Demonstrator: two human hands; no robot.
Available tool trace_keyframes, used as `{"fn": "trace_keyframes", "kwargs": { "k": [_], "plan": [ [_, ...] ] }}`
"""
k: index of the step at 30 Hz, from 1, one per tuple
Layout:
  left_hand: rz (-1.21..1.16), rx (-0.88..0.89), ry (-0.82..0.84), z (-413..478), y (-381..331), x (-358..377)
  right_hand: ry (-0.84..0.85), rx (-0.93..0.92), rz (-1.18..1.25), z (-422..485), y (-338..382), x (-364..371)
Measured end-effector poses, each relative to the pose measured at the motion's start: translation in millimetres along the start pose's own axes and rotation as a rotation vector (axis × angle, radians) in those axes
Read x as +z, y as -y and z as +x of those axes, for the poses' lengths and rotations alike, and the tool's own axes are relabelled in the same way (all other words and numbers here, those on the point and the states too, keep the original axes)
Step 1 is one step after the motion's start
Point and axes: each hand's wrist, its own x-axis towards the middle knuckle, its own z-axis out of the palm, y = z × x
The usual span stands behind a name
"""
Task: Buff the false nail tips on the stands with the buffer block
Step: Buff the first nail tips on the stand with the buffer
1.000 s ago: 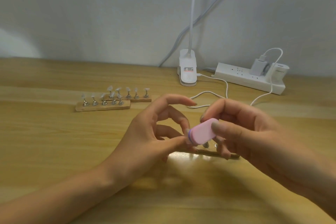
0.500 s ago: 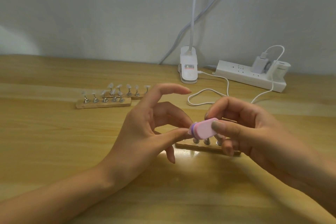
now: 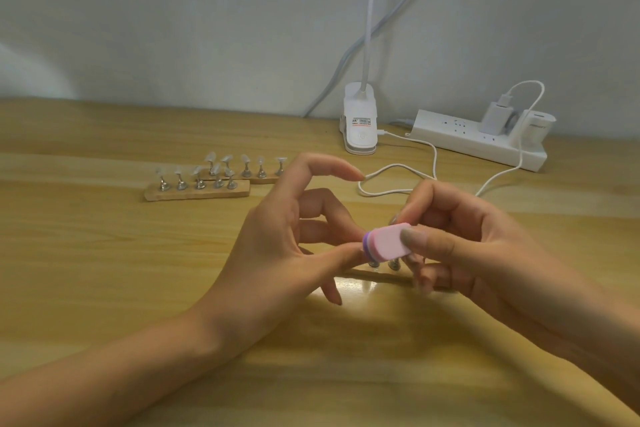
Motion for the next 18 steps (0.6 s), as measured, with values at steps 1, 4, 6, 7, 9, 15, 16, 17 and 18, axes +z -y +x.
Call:
{"fn": "trace_keyframes", "kwargs": {
  "k": [1, 4, 6, 7, 9, 15, 16, 17, 18],
  "plan": [
    [0.004, 0.002, 0.006, 0, 0, 0, 0.007, -0.007, 0.001, 0, 0, 0],
    [0.038, 0.011, 0.0, 0, -2, 1, -0.026, -0.031, 0.012, 0, 3, -2],
    [0.043, 0.003, -0.013, 0, -3, 2, 0.0, -0.024, 0.009, 0, 1, 1],
    [0.052, -0.002, -0.018, 0, -3, 2, 0.018, -0.019, -0.003, -1, 0, 4],
    [0.079, -0.007, -0.022, 0, -3, 3, -0.009, -0.014, -0.024, -1, -1, 6],
    [0.079, -0.043, -0.023, -2, -5, 3, 0.007, -0.024, -0.032, -3, -1, 11],
    [0.069, -0.05, -0.019, -2, -5, 4, 0.001, -0.031, -0.047, -3, 0, 10],
    [0.058, -0.055, -0.017, -1, -5, 4, -0.031, -0.033, -0.052, -2, 1, 8],
    [0.049, -0.062, -0.02, -1, -5, 4, -0.067, -0.034, -0.044, -2, 2, 5]
  ]
}}
